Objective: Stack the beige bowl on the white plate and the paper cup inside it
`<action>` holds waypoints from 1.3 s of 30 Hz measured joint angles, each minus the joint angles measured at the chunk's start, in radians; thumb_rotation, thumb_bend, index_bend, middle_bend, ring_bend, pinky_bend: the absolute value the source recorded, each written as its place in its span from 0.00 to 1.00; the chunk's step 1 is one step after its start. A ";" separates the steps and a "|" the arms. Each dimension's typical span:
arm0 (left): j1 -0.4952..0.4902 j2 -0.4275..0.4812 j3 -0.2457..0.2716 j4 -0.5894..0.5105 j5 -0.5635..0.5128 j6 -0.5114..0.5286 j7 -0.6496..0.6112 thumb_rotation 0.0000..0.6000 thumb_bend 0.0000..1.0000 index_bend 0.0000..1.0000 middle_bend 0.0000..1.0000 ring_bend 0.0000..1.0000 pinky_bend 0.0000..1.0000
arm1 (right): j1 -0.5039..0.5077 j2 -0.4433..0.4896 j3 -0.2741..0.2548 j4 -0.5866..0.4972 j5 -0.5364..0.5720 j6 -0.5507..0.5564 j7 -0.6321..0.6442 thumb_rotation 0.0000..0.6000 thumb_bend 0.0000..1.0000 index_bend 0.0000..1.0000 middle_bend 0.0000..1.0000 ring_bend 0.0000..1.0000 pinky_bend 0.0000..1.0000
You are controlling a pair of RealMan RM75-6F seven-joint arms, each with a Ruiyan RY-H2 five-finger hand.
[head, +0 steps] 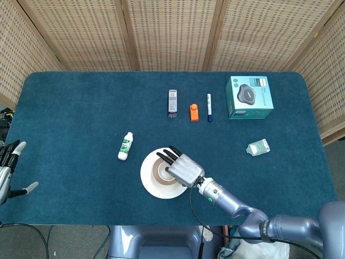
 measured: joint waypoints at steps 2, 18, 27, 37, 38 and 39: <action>0.000 0.000 0.000 0.000 0.001 0.001 -0.001 1.00 0.00 0.00 0.00 0.00 0.00 | 0.002 -0.006 -0.003 0.004 0.012 -0.001 -0.020 1.00 0.38 0.55 0.00 0.00 0.05; 0.000 0.004 0.000 0.002 -0.001 0.001 -0.011 1.00 0.00 0.00 0.00 0.00 0.00 | -0.010 0.011 -0.013 -0.054 0.072 0.045 -0.097 1.00 0.22 0.22 0.00 0.00 0.05; 0.007 0.007 0.001 0.001 0.010 0.018 -0.020 1.00 0.00 0.00 0.00 0.00 0.00 | -0.093 0.163 -0.039 -0.195 -0.001 0.176 -0.060 1.00 0.04 0.08 0.00 0.00 0.00; 0.020 0.003 0.008 -0.008 0.047 0.060 -0.001 1.00 0.00 0.00 0.00 0.00 0.00 | -0.330 0.292 -0.138 -0.134 -0.197 0.520 0.217 1.00 0.00 0.03 0.00 0.00 0.00; 0.021 0.000 0.010 -0.007 0.051 0.063 0.002 1.00 0.00 0.00 0.00 0.00 0.00 | -0.352 0.297 -0.144 -0.114 -0.207 0.548 0.247 1.00 0.00 0.03 0.00 0.00 0.00; 0.022 -0.001 0.011 -0.006 0.053 0.065 0.003 1.00 0.00 0.00 0.00 0.00 0.00 | -0.371 0.299 -0.149 -0.093 -0.215 0.575 0.273 1.00 0.00 0.03 0.00 0.00 0.00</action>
